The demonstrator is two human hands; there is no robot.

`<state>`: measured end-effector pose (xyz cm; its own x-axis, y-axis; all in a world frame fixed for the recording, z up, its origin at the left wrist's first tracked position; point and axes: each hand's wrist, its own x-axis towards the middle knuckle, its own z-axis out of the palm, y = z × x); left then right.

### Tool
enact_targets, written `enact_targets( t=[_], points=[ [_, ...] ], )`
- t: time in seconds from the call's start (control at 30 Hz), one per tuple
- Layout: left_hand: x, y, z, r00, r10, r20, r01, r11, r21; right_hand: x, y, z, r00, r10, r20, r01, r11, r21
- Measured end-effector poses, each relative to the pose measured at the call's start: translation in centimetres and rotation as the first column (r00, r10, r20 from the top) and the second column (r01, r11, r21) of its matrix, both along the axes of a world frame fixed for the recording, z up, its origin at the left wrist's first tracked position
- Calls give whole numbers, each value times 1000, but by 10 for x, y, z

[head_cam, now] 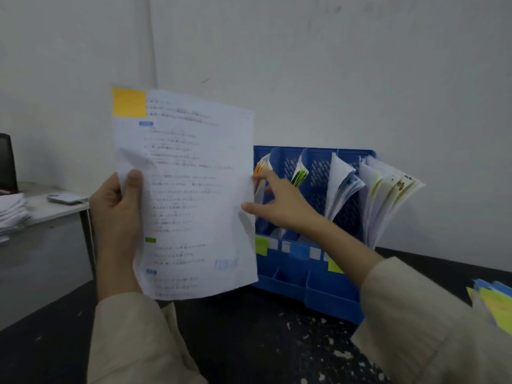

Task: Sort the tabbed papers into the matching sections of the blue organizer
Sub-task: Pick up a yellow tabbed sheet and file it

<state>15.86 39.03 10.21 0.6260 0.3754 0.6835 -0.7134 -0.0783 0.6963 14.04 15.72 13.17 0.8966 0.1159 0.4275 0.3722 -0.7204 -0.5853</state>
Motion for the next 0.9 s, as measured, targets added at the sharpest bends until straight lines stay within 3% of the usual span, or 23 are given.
enact_targets(
  t=[0.27,0.53,0.7,0.83,0.9],
  points=[
    [21,13,-10,982,187,11,-185,976,-118,6,18,-38,958,188,-216,-165,979,122],
    [16,-19,7,975,121,189,-95,986,-140,13,39,-44,948,220,-230,-199,974,111],
    [24,-42,13,966,113,231,-59,972,-227,16,54,-49,960,227,-164,-201,966,160],
    [27,-51,13,969,-5,247,73,961,-266,27,65,-51,992,67,109,-69,997,16],
    [26,-51,14,961,-80,265,159,943,-293,34,64,-50,970,-23,241,14,999,37]
  ],
)
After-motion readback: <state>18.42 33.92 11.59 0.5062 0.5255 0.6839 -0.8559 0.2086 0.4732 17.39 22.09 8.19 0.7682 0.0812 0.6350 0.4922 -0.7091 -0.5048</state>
